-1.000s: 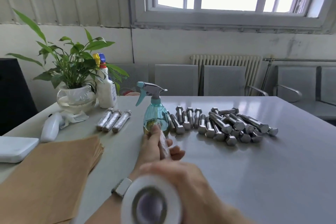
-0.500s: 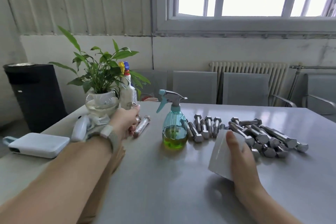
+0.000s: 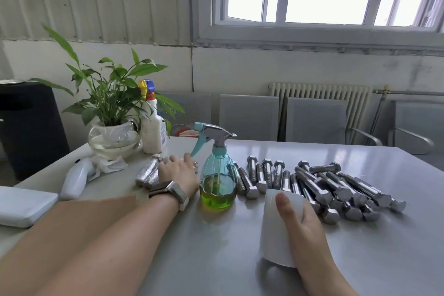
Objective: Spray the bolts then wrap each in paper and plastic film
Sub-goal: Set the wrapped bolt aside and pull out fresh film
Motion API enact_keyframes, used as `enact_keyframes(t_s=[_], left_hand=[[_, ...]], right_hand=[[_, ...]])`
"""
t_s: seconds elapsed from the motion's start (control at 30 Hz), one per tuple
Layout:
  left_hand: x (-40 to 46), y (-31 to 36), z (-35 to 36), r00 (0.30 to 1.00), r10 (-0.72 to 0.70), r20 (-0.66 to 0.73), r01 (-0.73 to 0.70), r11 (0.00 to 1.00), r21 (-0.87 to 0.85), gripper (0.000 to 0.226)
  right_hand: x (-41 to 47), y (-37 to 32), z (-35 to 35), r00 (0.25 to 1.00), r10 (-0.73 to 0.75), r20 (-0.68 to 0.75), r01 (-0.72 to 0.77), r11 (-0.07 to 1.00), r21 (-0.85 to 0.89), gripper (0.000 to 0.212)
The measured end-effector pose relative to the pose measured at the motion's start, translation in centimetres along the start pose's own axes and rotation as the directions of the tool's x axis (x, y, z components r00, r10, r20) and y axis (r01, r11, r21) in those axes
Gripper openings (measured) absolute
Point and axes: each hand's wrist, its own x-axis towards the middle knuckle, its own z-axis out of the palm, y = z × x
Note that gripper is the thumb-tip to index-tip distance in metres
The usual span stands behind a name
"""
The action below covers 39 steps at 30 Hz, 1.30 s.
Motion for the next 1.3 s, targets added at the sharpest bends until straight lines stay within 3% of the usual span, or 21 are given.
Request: enact_keyframes(t_s=[0.1, 0.2, 0.33, 0.73, 0.83, 0.9, 0.93, 1.0, 1.07, 1.13, 1.2, 1.3], left_hand=[[1.0, -0.6, 0.1, 0.994, 0.107, -0.034, -0.106, 0.994, 0.040, 0.049], [2.2, -1.4, 0.3, 0.967, 0.253, 0.040, -0.250, 0.965, -0.078, 0.048], [2.9, -2.4, 1.0, 0.986, 0.163, 0.023, -0.157, 0.976, -0.150, 0.038], [4.1, -4.1, 1.4, 0.992, 0.119, 0.033, -0.111, 0.979, -0.172, 0.037], [2.9, -4.0, 0.4, 0.993, 0.118, -0.028, -0.121, 0.949, -0.291, 0.053], [1.5, -3.9, -0.9, 0.982, 0.095, -0.161, -0.147, 0.922, -0.357, 0.048], [0.7, -4.0, -1.7, 0.970, 0.045, -0.241, -0.144, 0.899, -0.414, 0.043], [-1.2, -4.4, -3.7, 0.901, -0.215, -0.377, -0.081, 0.769, -0.634, 0.034], [-3.6, -5.1, -6.0, 0.742, -0.531, -0.410, -0.068, 0.549, -0.833, 0.024], [-6.5, -5.1, -8.2, 0.631, -0.639, -0.440, -0.214, 0.402, -0.890, 0.019], [-9.9, -4.0, -10.1, 0.669, -0.564, -0.485, -0.381, 0.299, -0.875, 0.010], [-13.6, -0.6, -11.1, 0.859, -0.240, -0.452, -0.413, 0.197, -0.889, 0.007]], right_hand=[[0.0, 0.2, 0.0, 1.000, -0.005, 0.000, 0.005, 1.000, -0.015, 0.067], [0.1, 0.3, -0.1, 1.000, -0.020, -0.006, 0.020, 1.000, -0.023, 0.066], [0.2, 0.4, -0.1, 1.000, -0.026, 0.015, 0.026, 1.000, -0.010, 0.061], [0.1, 0.3, -0.3, 0.997, -0.041, 0.066, 0.040, 0.999, 0.015, 0.049], [0.0, 0.2, -0.2, 0.997, -0.038, 0.073, 0.038, 0.999, 0.011, 0.050], [-0.1, 0.1, -0.1, 0.997, -0.035, 0.065, 0.035, 0.999, 0.005, 0.051], [-0.2, 0.0, -0.1, 0.998, -0.034, 0.061, 0.034, 0.999, -0.004, 0.053], [-0.3, -0.3, -0.1, 0.998, -0.034, 0.060, 0.035, 0.999, -0.022, 0.060], [-0.7, -0.6, 0.0, 0.997, -0.024, 0.067, 0.027, 0.999, -0.039, 0.067], [-0.9, -1.0, 0.1, 0.997, 0.002, 0.082, 0.001, 0.999, -0.034, 0.066], [-1.1, -1.4, 0.1, 0.994, 0.027, 0.106, -0.025, 0.999, -0.022, 0.063], [-1.6, -1.8, 0.0, 0.990, 0.040, 0.135, -0.039, 0.999, -0.007, 0.063]])
